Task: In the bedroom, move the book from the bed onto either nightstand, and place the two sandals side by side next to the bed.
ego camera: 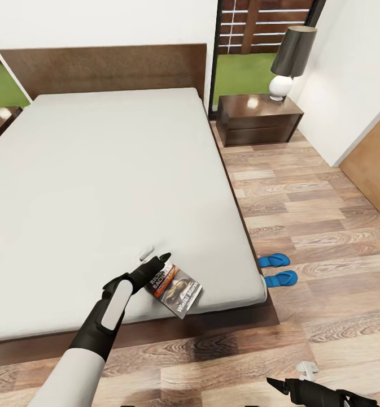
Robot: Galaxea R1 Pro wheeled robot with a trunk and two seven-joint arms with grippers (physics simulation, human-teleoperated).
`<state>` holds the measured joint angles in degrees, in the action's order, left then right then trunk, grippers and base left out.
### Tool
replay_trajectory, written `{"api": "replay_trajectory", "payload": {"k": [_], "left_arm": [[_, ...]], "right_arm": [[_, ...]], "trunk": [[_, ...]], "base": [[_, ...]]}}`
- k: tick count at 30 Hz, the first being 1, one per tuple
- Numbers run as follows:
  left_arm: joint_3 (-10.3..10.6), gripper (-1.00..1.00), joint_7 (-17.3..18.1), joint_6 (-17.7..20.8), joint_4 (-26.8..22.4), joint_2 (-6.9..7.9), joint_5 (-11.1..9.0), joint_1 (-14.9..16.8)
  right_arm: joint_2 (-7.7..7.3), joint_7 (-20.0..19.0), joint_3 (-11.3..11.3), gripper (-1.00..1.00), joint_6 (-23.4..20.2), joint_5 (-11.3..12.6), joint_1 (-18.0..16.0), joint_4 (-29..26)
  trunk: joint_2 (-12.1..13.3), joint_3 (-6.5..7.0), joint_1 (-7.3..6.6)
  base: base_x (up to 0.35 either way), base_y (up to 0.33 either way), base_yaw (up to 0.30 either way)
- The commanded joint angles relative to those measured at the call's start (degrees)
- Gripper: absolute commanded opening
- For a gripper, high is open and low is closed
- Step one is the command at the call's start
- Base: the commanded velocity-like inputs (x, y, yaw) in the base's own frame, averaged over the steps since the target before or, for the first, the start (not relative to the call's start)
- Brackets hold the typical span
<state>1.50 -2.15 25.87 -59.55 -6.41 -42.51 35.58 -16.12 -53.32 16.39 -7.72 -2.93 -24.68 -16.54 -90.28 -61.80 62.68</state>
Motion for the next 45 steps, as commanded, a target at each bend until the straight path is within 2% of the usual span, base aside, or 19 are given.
{"api": "replay_trajectory", "payload": {"k": [1, 14, 45], "left_arm": [[-0.01, 1.0, -0.23, 0.23, -0.05, 0.0, -0.47, 0.01], [-0.01, 1.0, -0.23, 0.23, -0.07, 0.0, -0.47, 0.02], [-0.01, 1.0, -0.23, 0.14, -0.04, 0.0, -0.47, 0.01]], "right_arm": [[0.03, -0.34, 0.48, 1.0, -0.54, -0.3, -0.02, -0.07], [0.03, -0.38, 0.48, 1.0, -0.53, -0.3, -0.02, -0.07], [0.03, -0.35, 0.48, 1.0, -0.45, -0.29, -0.02, -0.07]], "trunk": [[-0.02, -0.03, 0.0], [-0.02, 0.02, 0.0], [-0.02, 0.02, 0.0]], "base": [[0.0, 0.0, -0.002], [0.0, 0.0, -0.072], [0.0, 0.0, -0.002]]}}
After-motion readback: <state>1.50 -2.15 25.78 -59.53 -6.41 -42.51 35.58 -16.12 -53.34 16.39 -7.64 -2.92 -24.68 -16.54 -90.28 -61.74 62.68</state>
